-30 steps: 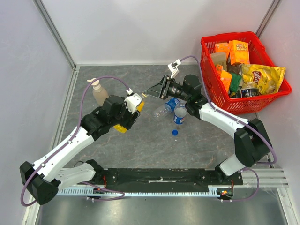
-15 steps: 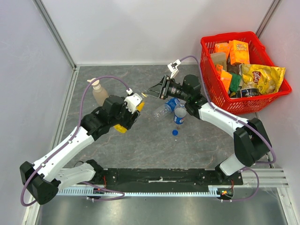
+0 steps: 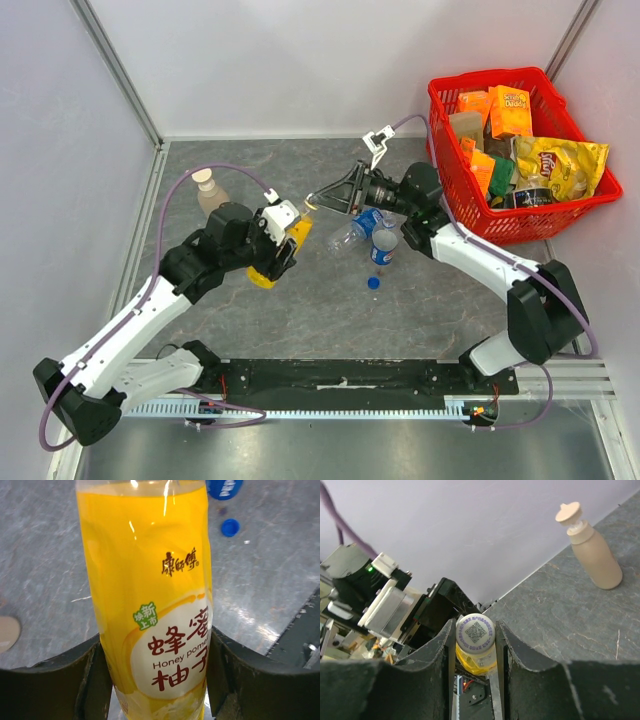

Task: Unscrew the bottle caps

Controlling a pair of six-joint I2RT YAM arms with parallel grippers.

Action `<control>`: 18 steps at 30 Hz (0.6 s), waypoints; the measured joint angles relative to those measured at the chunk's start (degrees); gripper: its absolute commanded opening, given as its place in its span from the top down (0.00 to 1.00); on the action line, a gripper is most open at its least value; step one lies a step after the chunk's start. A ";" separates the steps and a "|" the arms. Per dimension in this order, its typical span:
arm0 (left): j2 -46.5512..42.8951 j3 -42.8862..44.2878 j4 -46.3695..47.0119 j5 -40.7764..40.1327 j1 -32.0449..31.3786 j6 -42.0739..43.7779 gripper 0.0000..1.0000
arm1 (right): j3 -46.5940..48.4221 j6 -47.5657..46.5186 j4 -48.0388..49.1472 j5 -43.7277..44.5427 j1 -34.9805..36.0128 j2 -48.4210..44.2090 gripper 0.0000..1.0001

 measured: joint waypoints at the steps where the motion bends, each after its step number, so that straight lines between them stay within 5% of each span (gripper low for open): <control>1: -0.07 0.22 -0.07 1.11 0.04 -0.04 0.98 | -0.11 -0.48 0.33 -0.68 -0.09 -0.52 1.00; 18: 0.46 4.61 -3.19 33.92 0.44 0.66 0.98 | -3.67 -4.07 15.47 -14.93 0.68 -10.36 1.00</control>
